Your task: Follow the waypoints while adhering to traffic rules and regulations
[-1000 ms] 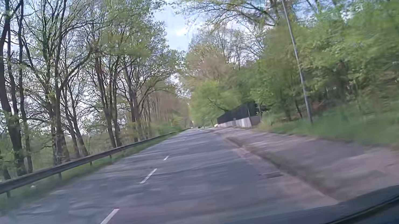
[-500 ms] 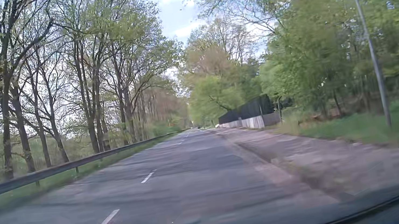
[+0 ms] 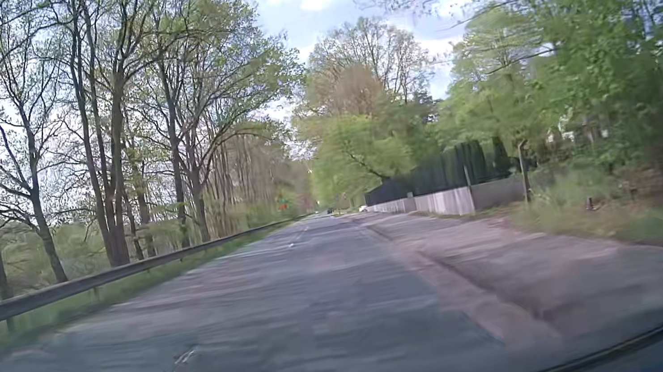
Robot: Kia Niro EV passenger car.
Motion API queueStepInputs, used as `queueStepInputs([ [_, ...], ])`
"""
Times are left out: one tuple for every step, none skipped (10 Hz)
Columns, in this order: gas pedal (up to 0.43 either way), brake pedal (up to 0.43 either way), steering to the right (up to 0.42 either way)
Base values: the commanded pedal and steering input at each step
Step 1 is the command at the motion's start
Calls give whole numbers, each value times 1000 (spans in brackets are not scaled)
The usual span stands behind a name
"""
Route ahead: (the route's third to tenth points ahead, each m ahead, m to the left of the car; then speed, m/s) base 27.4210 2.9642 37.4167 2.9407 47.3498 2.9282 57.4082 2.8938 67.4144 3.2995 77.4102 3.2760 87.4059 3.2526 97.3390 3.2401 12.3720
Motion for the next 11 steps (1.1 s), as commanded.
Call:
queueStepInputs([
  [79,0,-3],
  [67,0,-3],
  [67,0,-3],
  [59,0,-3],
  [59,0,-3],
  [87,0,-4],
  [98,0,-5],
  [110,0,-6],
  [110,0,-6],
  [110,0,-7],
  [118,0,-7],
])
